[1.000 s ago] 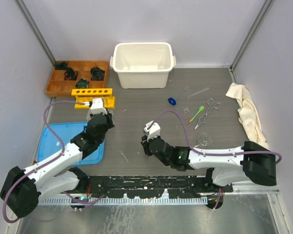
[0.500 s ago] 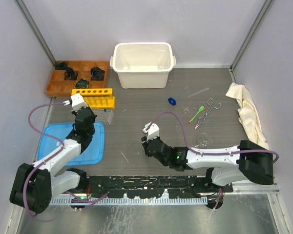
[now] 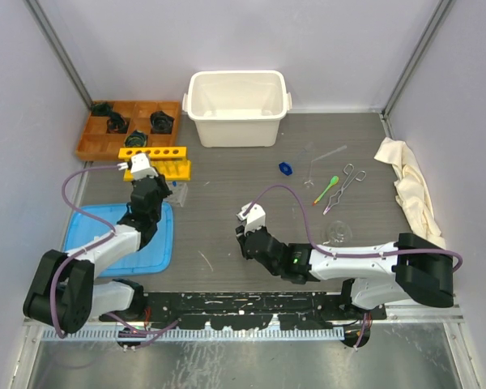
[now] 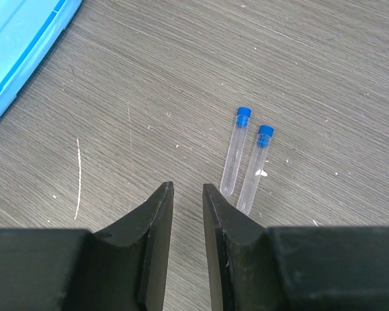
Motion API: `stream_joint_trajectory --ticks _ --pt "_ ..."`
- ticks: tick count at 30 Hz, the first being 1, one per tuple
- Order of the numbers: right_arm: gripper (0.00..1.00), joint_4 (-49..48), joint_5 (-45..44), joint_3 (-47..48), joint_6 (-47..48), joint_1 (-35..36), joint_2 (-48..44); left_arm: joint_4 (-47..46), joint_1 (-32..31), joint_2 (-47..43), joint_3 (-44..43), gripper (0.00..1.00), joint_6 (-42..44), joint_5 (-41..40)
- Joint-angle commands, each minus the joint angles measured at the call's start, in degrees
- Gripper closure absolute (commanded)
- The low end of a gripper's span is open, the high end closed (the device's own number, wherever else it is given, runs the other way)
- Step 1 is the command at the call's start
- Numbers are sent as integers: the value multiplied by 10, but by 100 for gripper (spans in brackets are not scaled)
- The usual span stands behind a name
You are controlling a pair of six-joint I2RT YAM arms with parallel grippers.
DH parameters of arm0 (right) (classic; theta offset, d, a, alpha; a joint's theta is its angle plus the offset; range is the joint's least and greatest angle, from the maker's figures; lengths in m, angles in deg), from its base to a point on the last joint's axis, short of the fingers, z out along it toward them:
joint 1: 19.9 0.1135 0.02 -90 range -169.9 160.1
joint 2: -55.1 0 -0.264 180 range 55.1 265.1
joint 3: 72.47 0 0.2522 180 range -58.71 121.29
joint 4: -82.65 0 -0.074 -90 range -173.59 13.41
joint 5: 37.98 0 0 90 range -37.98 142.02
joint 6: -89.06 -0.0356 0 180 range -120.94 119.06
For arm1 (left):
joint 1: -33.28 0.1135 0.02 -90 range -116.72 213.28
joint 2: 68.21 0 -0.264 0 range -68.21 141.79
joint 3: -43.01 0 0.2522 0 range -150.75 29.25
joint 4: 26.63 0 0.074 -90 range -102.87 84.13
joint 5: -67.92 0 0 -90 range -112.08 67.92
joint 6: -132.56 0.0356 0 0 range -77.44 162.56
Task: Organize the chemistry lab equipment
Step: Insert the test tube into the slot of the test tube rack.
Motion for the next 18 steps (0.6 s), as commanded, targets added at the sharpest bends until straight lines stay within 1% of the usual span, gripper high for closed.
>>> stream_joint_trajectory --ticks 1,6,18 --pt "69 -20 -17 1 -3 -2 0 -60 2 25 -12 100 0 20" --pt "69 -18 -21 -4 -3 -3 -9 -65 2 53 -19 100 3 24" --pt "69 -20 -19 -5 -4 -7 -8 -56 2 67 -24 100 7 29"
